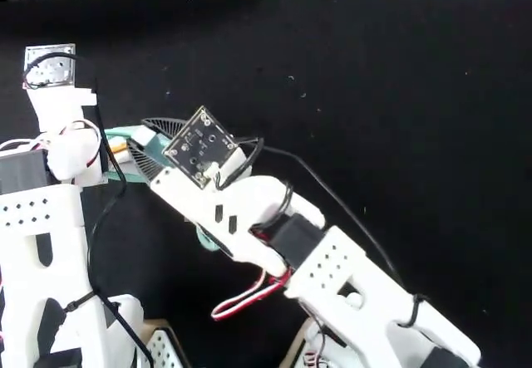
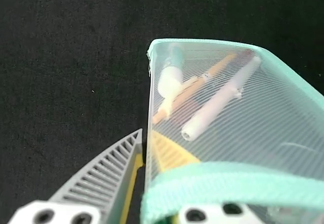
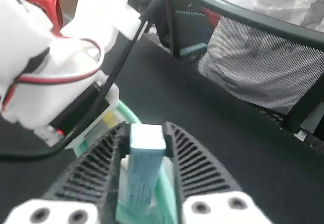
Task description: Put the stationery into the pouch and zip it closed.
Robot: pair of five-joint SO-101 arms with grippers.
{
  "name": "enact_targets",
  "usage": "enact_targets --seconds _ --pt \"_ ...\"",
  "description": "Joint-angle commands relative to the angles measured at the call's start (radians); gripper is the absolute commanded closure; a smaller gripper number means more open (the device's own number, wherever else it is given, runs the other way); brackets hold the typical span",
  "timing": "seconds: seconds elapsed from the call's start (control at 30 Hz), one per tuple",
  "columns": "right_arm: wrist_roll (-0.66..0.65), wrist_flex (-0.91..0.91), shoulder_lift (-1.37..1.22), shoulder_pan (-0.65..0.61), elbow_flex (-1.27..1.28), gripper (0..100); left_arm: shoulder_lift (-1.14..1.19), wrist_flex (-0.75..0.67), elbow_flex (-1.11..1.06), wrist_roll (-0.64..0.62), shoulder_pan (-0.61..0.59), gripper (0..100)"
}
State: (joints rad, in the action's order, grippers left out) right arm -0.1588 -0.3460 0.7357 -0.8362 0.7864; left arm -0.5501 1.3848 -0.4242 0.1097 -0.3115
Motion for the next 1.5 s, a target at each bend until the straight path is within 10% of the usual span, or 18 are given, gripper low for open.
enact_targets --seconds 0.0,0.47,1.47 --pt "0.000 -0.051 0.019 0.029 -0.031 80.1 0.020 -0.011 -0.027 0.003 -0.010 97" --pt "-0.006 -0.041 0.015 -0.057 -0.061 99.2 0.020 -0.011 -0.025 0.003 -0.010 97" --pt "-0.270 -0.120 -0.271 -0.057 -0.176 87.6 0.020 -0.009 -0.027 0.003 -0.010 97"
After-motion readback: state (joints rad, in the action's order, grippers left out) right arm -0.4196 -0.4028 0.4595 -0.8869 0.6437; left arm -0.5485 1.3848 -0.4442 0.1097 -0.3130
